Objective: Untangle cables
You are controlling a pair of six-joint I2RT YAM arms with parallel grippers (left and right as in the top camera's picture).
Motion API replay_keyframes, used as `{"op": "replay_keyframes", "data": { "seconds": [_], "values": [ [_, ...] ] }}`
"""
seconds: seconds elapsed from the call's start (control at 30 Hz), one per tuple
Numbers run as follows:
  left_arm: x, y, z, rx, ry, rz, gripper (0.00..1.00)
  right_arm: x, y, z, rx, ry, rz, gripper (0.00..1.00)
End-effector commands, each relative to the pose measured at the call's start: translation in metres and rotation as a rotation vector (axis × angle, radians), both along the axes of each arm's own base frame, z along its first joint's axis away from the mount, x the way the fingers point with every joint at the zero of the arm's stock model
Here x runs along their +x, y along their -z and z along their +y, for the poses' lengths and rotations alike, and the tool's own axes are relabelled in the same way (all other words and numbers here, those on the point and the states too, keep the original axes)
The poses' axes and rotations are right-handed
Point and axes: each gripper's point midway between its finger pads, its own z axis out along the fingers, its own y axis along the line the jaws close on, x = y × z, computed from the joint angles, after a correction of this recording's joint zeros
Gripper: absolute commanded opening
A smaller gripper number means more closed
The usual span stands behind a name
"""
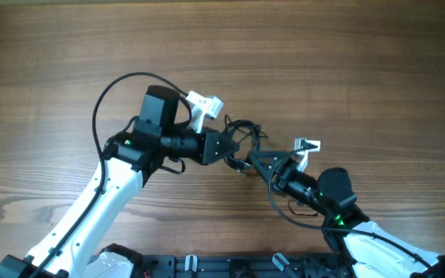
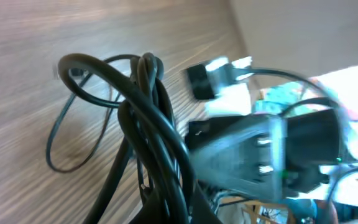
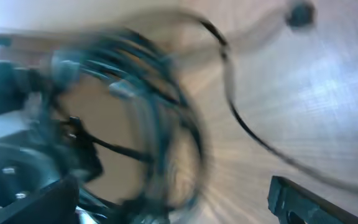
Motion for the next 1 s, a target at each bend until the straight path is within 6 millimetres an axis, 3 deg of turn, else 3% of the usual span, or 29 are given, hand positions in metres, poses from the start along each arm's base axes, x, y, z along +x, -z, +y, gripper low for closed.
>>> {"op": "replay_keyframes", "data": {
  "seconds": [0.0,0.07,0.17,0.23,0.3,0.33,0.37,0.47,0.5,0.57,0.67,0.73,0.8,0.87,0.97],
  "values": [
    [-0.006,-0.034,-0.015,-0.142,0.033,0.043,0.04,-0.001,-0.001,0.001,0.080,0.009,0.111,0.98],
    [-0.011,-0.038,-0.020,-0.155,0.057,0.046,0.04,0.003,-0.001,-0.001,0.094,0.043,0.133,0.73],
    [-0.020,-0.037,-0.027,-0.151,0.087,0.055,0.04,0.005,-0.001,-0.003,0.092,0.054,0.130,0.20],
    [-0.023,-0.035,-0.029,-0.148,0.088,0.079,0.04,0.005,-0.001,-0.003,0.095,0.057,0.133,0.06],
    [-0.025,-0.035,-0.029,-0.149,0.068,0.138,0.04,0.005,-0.001,-0.003,0.108,0.061,0.152,0.06],
    [-0.026,-0.034,-0.030,-0.149,0.060,0.164,0.04,0.005,-0.001,-0.003,0.115,0.063,0.162,0.15],
    [-0.026,-0.034,-0.030,-0.149,0.055,0.179,0.04,0.005,-0.001,-0.003,0.127,0.066,0.179,0.34],
    [-0.017,-0.033,-0.029,-0.137,-0.017,0.219,0.04,0.003,0.000,-0.002,0.136,0.058,0.194,0.72],
    [-0.010,-0.032,-0.028,-0.133,-0.075,0.250,0.04,0.002,0.000,-0.001,0.136,0.052,0.196,0.80],
    [0.000,-0.031,-0.027,-0.133,-0.169,0.315,0.04,0.003,0.000,-0.001,0.149,0.057,0.214,0.83],
    [0.006,-0.031,-0.027,-0.144,-0.247,0.400,0.04,0.008,0.000,-0.005,0.202,0.112,0.282,0.78],
    [0.004,-0.030,-0.028,-0.139,-0.245,0.412,0.04,0.014,0.000,-0.010,0.255,0.171,0.341,0.68],
    [0.000,-0.030,-0.032,-0.137,-0.235,0.423,0.04,0.016,-0.003,-0.011,0.287,0.187,0.361,0.50],
    [-0.002,-0.029,-0.034,-0.134,-0.250,0.449,0.04,0.016,-0.007,-0.010,0.296,0.176,0.346,0.39],
    [-0.003,-0.026,-0.038,-0.117,-0.266,0.443,0.04,0.015,-0.007,-0.010,0.294,0.173,0.347,0.09]
  ]
}}
